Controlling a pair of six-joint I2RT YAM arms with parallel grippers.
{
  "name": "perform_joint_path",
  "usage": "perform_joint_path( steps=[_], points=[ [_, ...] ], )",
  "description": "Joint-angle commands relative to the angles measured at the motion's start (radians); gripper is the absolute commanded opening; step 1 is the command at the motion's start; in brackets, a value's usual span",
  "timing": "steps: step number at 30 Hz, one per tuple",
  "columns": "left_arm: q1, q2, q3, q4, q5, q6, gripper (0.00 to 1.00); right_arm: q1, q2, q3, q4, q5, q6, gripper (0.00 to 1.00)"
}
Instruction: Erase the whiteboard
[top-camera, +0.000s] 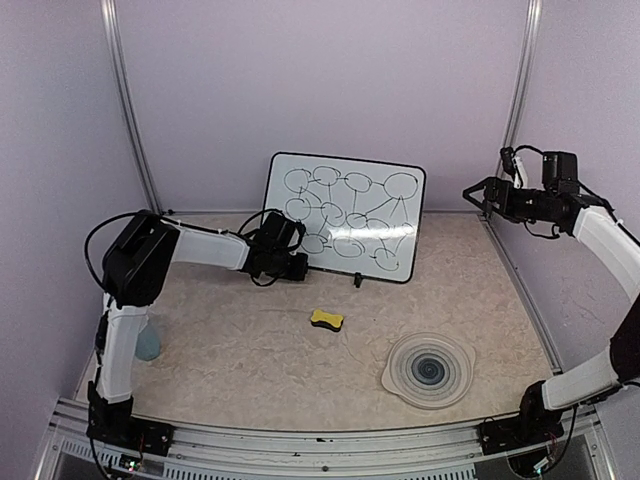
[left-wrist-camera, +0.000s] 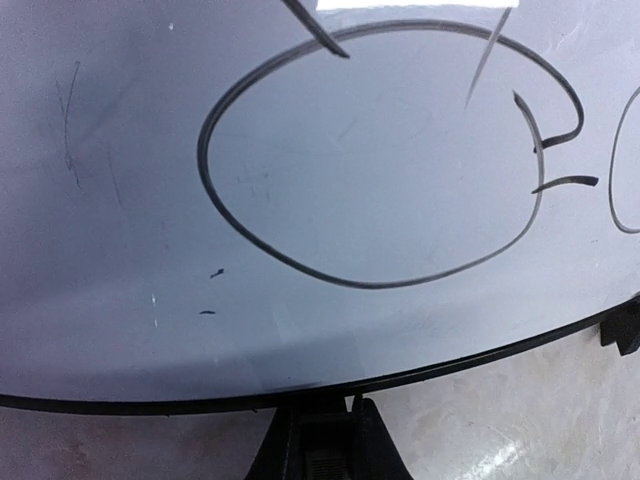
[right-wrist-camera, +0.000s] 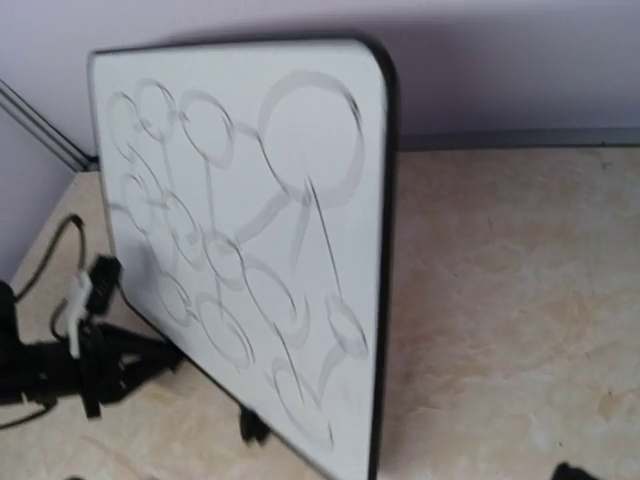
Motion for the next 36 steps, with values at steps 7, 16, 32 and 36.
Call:
perform_joint_path(
  steps=[7, 16, 32, 36],
  points=[
    [-0.161, -0.041, -0.147, -0.042, 0.295, 0.255, 0.0, -0.013, -0.025, 0.195, -0.17, -0.028, 0.022, 1.0],
    [-0.132, -0.145, -0.318, -0.071, 0.384, 0.402, 0.0, -0.014, 0.003, 0.262, -0.349, -0.067, -0.033, 0.86],
    [-0.063, -0.133, -0.143, -0.193, 0.304, 0.529, 0.2, 0.1, 0.037, 0.187, -0.424, -0.195, -0.024, 0.68],
    [-0.055, -0.166, -0.15, -0.182, 0.327, 0.545, 0.36, 0.133, 0.05, 0.194, -0.46, -0.2, -0.021, 0.64]
  ],
)
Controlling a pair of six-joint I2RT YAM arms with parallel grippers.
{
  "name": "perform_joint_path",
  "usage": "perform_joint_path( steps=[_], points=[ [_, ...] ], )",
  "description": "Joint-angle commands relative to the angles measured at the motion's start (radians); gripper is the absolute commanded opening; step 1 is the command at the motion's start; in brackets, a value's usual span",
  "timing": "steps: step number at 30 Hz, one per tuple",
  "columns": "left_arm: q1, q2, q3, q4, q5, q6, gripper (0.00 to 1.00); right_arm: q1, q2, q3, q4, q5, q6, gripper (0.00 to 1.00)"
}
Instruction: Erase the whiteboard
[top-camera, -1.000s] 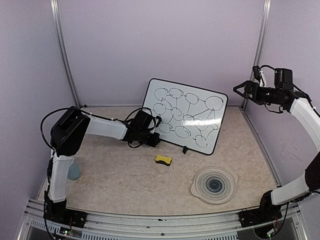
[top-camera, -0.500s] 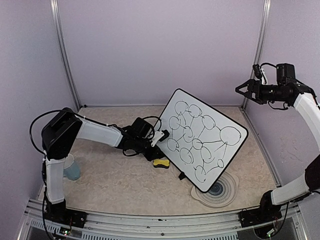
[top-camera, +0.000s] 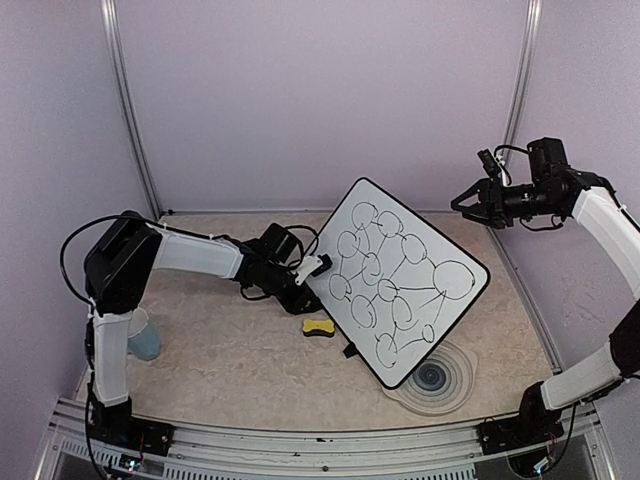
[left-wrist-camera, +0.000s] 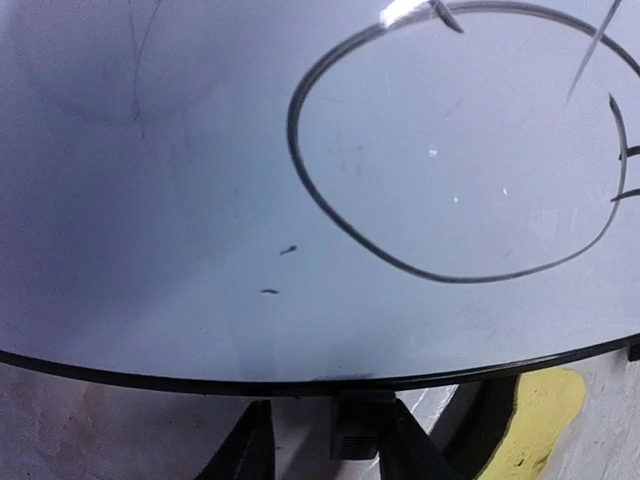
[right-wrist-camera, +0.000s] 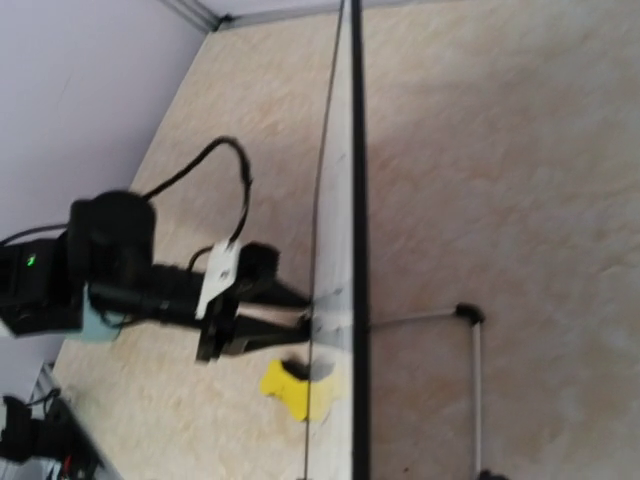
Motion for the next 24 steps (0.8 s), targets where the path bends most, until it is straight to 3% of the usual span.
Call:
perform_joint_path(
  steps=[1, 2, 5, 7, 13, 24],
  points=[
    [0.018, -0.037, 0.004, -0.023, 0.012, 0.028, 0.41, 0.04, 0.022, 0.004, -0.064, -0.029, -0.006, 0.63],
    [0.019, -0.051, -0.007, -0.012, 0.014, 0.029, 0.45, 0.051, 0.031, 0.008, -0.074, -0.027, -0.007, 0.63],
    [0.028, -0.123, -0.055, 0.032, 0.047, 0.04, 0.87, 0.077, 0.049, 0.013, -0.092, 0.009, -0.012, 0.64],
    [0.025, -0.169, -0.103, 0.056, 0.062, 0.063, 0.96, 0.081, 0.059, 0.021, -0.105, 0.027, -0.019, 0.65],
    [-0.024, -0.298, -0.24, 0.094, 0.088, 0.167, 0.98, 0.113, 0.103, 0.061, -0.133, 0.018, -0.031, 0.6],
    [-0.109, -0.27, -0.277, 0.126, 0.041, 0.229, 0.92, 0.144, 0.161, 0.052, -0.128, 0.002, -0.038, 0.3]
  ],
)
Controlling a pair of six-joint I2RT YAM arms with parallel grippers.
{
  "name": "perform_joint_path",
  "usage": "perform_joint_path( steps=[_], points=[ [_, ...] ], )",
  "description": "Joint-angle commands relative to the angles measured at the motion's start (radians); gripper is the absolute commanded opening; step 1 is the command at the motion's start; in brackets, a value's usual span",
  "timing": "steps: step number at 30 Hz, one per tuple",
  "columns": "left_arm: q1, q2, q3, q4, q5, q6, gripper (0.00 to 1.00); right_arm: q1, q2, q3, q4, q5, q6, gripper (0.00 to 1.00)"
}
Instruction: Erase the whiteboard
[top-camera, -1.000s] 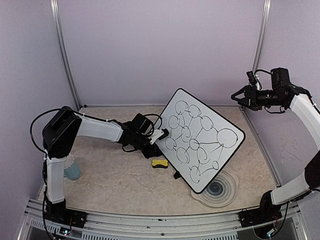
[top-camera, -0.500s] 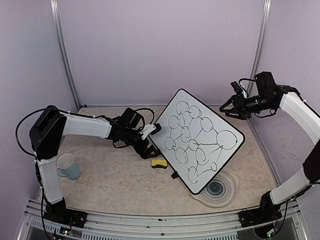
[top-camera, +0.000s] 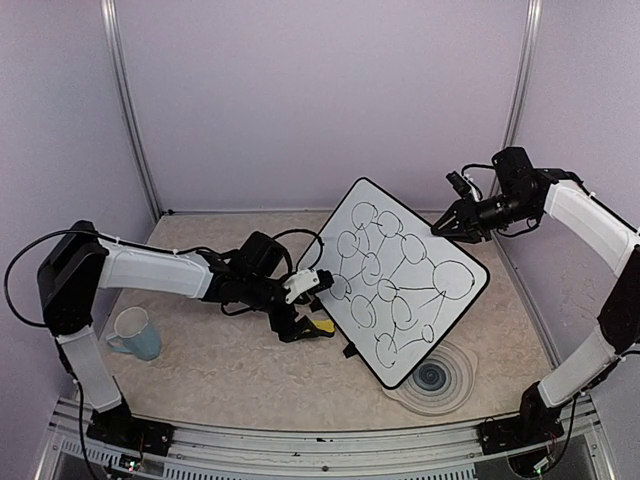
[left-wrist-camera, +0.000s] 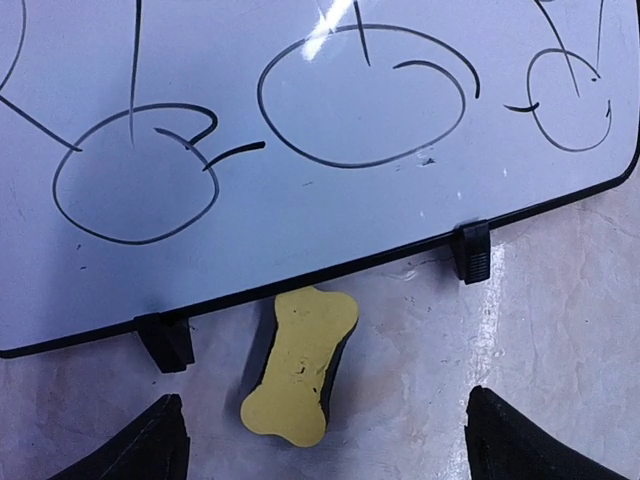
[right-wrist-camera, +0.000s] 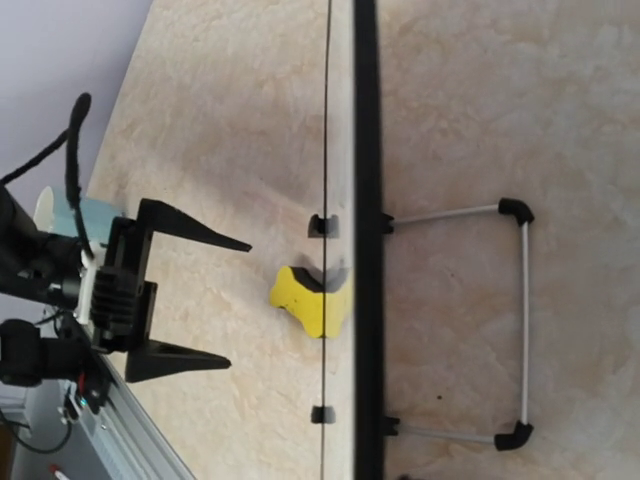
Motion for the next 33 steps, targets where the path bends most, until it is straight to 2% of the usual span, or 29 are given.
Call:
perform_joint_path(
  steps=[1, 11, 21, 27, 33],
  points=[
    [-0.022, 0.051, 0.013, 0.042, -0.031, 0.056, 0.91, 0.019, 0.02, 0.014, -0.008, -0.019, -0.007, 0.28],
    [-0.044, 0.183, 0.156, -0.083, -0.091, 0.176, 0.79, 0.02, 0.023, -0.001, 0.001, -0.048, 0.003, 0.11],
    [-0.055, 0.255, 0.233, -0.162, -0.143, 0.192, 0.66, 0.02, 0.026, -0.016, 0.0, -0.051, 0.006, 0.09],
    [-0.055, 0.259, 0.205, -0.18, -0.137, 0.17, 0.49, 0.023, 0.029, -0.021, 0.0, -0.057, 0.007, 0.08],
    [-0.053, 0.223, 0.173, -0.164, -0.134, 0.134, 0.22, 0.038, 0.042, -0.022, -0.001, -0.053, 0.007, 0.07]
  ],
)
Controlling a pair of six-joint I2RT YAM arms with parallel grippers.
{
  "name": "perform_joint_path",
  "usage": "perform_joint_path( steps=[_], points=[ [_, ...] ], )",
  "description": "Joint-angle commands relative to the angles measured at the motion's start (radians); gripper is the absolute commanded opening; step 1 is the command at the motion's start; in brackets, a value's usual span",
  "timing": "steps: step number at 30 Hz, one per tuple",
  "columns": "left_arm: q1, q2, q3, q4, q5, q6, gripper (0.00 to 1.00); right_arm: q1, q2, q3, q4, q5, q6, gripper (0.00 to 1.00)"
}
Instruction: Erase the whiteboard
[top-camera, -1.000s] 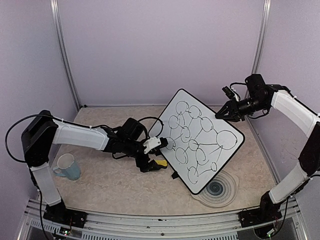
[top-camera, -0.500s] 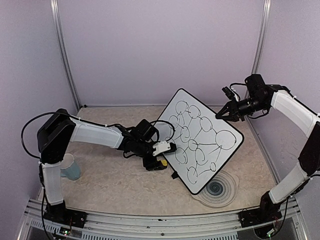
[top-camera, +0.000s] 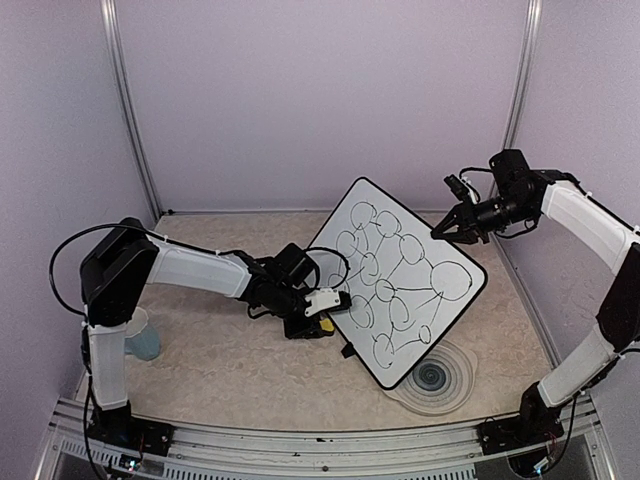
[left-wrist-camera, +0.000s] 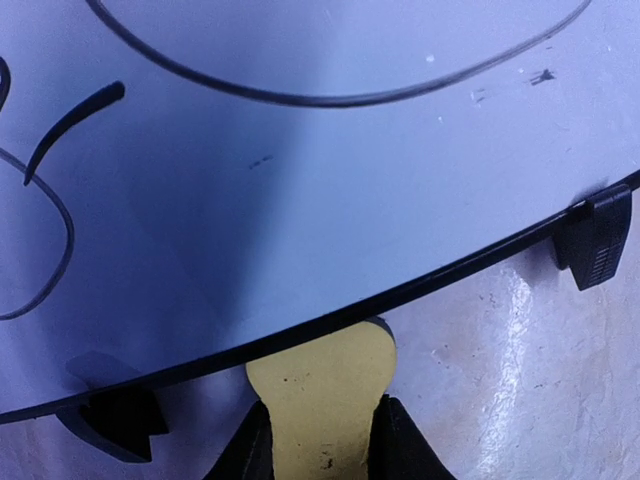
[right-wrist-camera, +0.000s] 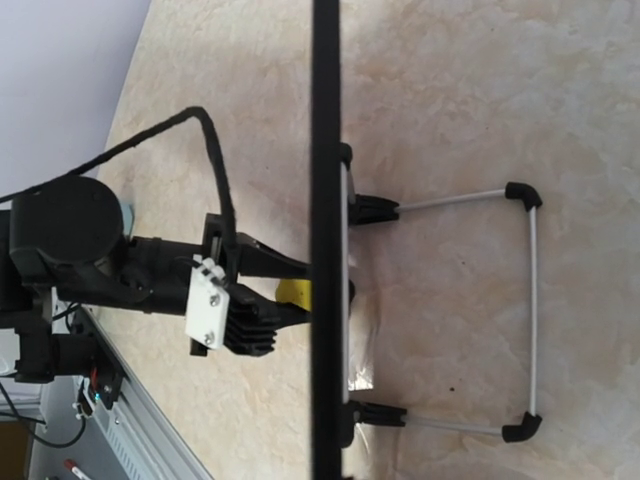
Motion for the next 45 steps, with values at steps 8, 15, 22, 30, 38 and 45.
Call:
perform_joint_path(
  steps=[8, 15, 22, 30, 38, 45],
  points=[
    [0.079, -0.224, -0.227, 0.08, -0.005, -0.207, 0.0, 0.074, 0.056, 0.015, -0.002, -0.023, 0.001, 0.0],
    [0.186, -0.503, -0.349, 0.197, -0.008, -0.377, 0.0, 0.151, 0.093, 0.058, 0.038, -0.009, 0.06, 0.0],
    [0.18, -0.475, -0.161, 0.24, -0.122, -0.597, 0.0, 0.254, 0.131, 0.072, 0.129, 0.033, 0.179, 0.0],
    [0.085, -0.267, 0.098, 0.284, -0.263, -0.644, 0.0, 0.28, 0.127, 0.058, 0.176, 0.056, 0.247, 0.02],
    [0.092, -0.152, 0.126, 0.338, -0.211, -0.649, 0.52, 0.28, 0.136, 0.073, 0.191, 0.019, 0.253, 0.34],
    [0.124, -0.218, 0.037, 0.377, -0.096, -0.637, 0.54, 0.28, 0.152, 0.085, 0.185, 0.008, 0.235, 0.31]
  ],
)
